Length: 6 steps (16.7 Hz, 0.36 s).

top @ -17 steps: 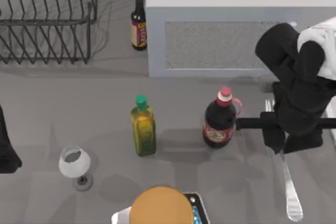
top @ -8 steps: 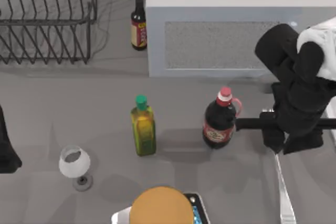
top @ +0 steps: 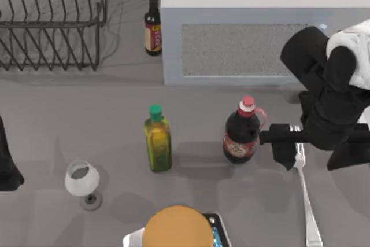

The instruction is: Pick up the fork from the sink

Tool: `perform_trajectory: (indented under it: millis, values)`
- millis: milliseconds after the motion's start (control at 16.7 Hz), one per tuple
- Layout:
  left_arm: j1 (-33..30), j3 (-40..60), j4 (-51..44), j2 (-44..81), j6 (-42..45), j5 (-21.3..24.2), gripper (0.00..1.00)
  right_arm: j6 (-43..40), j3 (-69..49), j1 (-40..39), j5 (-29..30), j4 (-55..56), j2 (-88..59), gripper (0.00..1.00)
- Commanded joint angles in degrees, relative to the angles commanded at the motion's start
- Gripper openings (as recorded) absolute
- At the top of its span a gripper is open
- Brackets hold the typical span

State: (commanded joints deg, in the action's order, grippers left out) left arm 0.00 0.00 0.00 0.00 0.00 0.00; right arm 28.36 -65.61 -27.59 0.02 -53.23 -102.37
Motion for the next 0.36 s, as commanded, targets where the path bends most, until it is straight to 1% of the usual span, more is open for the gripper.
perform_trajectory:
  millis: [60, 360]
  values:
    - [0.0, 0.0, 0.0, 0.0, 0.0, 0.0, 1.00, 0.0, 0.0, 0.0, 0.0, 0.0, 0.0, 1.00]
    - [0.0, 0.0, 0.0, 0.0, 0.0, 0.0, 1.00, 0.0, 0.0, 0.0, 0.0, 0.0, 0.0, 1.00]
